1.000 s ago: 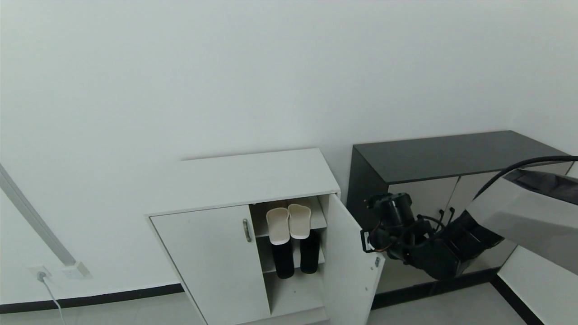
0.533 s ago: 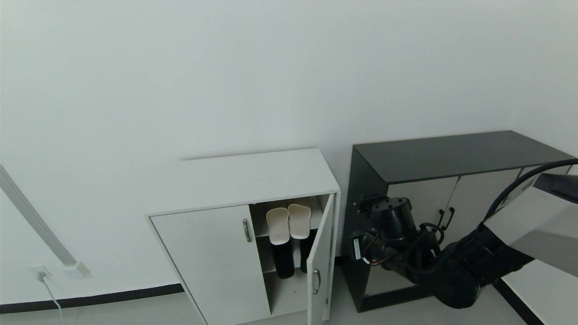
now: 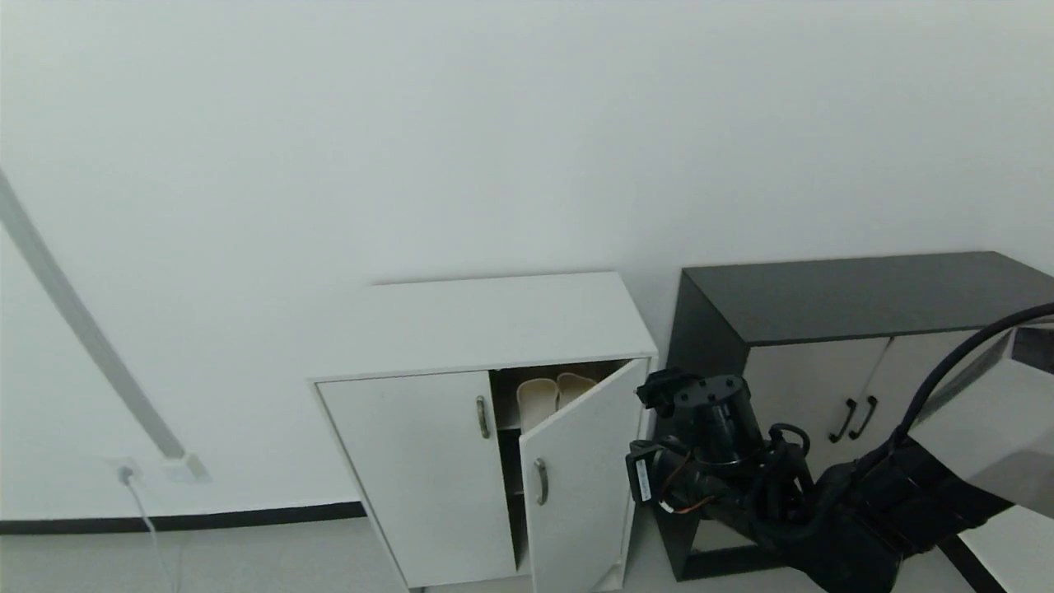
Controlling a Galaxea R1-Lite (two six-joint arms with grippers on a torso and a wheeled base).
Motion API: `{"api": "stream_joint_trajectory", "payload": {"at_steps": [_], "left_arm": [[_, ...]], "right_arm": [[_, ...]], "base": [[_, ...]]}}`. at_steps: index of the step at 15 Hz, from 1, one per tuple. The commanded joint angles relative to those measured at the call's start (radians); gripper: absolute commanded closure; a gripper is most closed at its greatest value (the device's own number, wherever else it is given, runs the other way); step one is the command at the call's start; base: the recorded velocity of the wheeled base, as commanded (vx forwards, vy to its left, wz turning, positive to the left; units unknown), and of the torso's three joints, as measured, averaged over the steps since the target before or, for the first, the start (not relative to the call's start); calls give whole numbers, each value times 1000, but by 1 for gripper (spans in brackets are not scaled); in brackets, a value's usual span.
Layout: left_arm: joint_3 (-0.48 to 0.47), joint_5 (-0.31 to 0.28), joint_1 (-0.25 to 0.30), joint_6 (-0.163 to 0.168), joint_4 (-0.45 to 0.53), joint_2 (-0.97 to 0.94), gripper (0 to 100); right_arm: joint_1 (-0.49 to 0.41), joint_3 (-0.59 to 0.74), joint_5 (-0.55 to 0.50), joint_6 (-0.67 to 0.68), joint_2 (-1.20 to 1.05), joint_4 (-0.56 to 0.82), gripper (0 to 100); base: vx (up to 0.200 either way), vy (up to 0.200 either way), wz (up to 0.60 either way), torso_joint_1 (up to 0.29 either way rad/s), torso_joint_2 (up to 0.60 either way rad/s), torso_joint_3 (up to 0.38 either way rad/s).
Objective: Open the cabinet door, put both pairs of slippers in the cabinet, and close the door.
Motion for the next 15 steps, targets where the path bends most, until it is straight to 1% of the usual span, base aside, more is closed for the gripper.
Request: {"api": "stream_joint_trajectory", "payload": {"at_steps": [1,4,6,7,8,9,10,12,13,15], "left_arm": [[0,0,0,0,0,1,100],[0,0,0,1,0,1,100],[0,0,0,0,0,1,100],[0,0,0,0,0,1,100],[0,0,0,0,0,1,100],[0,0,1,0,0,1,100],[0,0,0,0,0,1,100],[0,0,1,0,0,1,100],[0,0,0,1,0,1,100],[0,0,1,1,0,1,100]], "right_arm": [[3,13,0,1,-13,-2,100],[3,42,1,-12,-11,-61,100],[3,62,1,-19,-8,-73,100],[3,80,9,-19,-5,-84,100],[3,109,49,-21,-5,-108,100],[3,152,109,-33,-1,-156,100],[-2,186,144,-59,22,-209,100],[0,220,150,-71,91,-328,100],[0,231,150,-78,142,-404,100],[0,240,152,-99,185,-449,100]], "base": [[0,0,600,7,7,-7],[0,0,0,0,0,0],[0,0,0,0,0,0],[0,0,0,0,0,0],[0,0,0,0,0,0],[0,0,0,0,0,0],[0,0,0,0,0,0],[0,0,0,0,0,0],[200,0,0,2,-2,2],[200,0,0,-12,0,0]]}}
